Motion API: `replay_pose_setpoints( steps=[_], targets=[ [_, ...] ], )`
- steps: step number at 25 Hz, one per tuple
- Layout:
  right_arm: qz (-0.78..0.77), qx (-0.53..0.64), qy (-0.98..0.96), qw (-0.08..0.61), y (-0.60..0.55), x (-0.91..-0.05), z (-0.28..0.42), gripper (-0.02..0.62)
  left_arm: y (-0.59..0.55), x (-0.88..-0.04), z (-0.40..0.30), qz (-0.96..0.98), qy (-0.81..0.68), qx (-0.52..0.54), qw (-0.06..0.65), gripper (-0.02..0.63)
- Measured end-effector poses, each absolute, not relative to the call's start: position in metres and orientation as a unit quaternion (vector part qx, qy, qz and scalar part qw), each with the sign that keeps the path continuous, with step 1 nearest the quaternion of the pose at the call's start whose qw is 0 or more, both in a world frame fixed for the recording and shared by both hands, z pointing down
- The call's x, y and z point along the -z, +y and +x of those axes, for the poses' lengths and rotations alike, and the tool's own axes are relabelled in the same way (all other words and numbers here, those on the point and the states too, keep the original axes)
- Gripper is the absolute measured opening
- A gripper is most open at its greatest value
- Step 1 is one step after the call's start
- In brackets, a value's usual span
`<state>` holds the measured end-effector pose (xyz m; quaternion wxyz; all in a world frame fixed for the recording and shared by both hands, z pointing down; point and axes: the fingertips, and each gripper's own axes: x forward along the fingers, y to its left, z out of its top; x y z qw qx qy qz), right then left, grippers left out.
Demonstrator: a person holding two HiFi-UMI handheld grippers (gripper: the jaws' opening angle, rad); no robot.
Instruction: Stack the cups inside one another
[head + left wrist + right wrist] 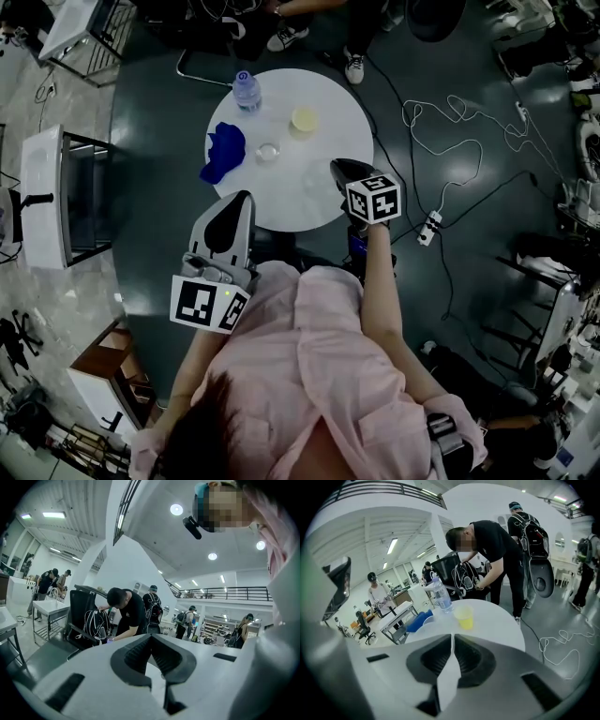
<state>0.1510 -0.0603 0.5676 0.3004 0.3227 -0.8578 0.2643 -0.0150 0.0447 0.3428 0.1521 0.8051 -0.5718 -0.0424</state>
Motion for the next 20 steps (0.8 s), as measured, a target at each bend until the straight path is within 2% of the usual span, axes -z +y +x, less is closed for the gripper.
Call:
replay_pose_setpoints(
  steps=[9,20],
  targets=[
    [0.349,-0.227,-0.856,0.307,-0.083,-0.536,0.137,0.041,0.016,-0.334,-0.063,0.805,-0.570,0.050,0.156,0.015],
    [0.358,-0.215,-0.856,0.304,-0.106,-0.508,0.108,0.041,-0.008,-0.335,-0.087,0.818,-0.551,0.051,0.157,0.015]
  ],
)
